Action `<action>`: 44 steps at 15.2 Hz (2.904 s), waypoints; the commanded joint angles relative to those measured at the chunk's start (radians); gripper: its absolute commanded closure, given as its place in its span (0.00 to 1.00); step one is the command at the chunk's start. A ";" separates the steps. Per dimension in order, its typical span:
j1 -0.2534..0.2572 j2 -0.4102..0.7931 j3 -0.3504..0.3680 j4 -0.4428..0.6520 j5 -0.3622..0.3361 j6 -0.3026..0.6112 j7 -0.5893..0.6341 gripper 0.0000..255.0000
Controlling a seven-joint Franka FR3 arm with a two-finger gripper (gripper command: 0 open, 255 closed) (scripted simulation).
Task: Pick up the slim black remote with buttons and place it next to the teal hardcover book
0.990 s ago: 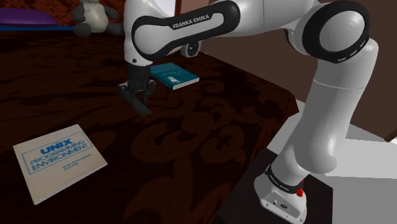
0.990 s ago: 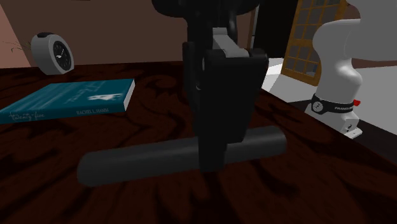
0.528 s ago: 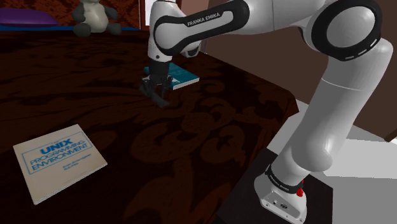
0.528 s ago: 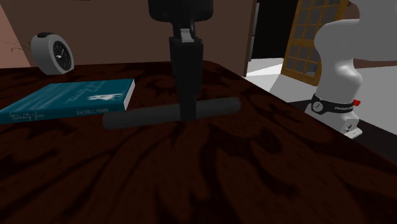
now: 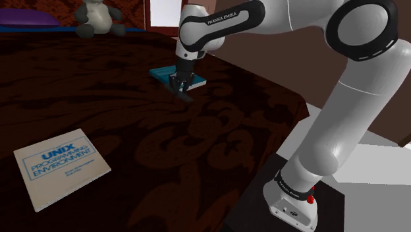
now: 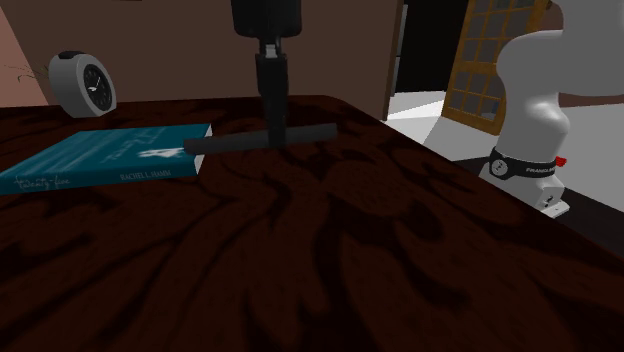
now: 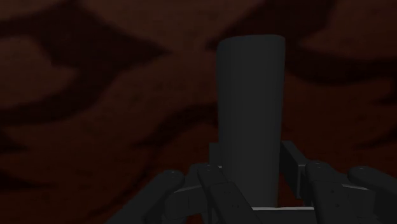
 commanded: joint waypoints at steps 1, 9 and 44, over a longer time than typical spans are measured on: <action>-0.026 0.002 -0.021 0.003 0.002 -0.004 -0.048 1.00; -0.127 0.025 -0.102 0.038 0.007 -0.030 -0.232 1.00; -0.403 0.420 -0.261 0.446 0.034 -0.076 -0.671 1.00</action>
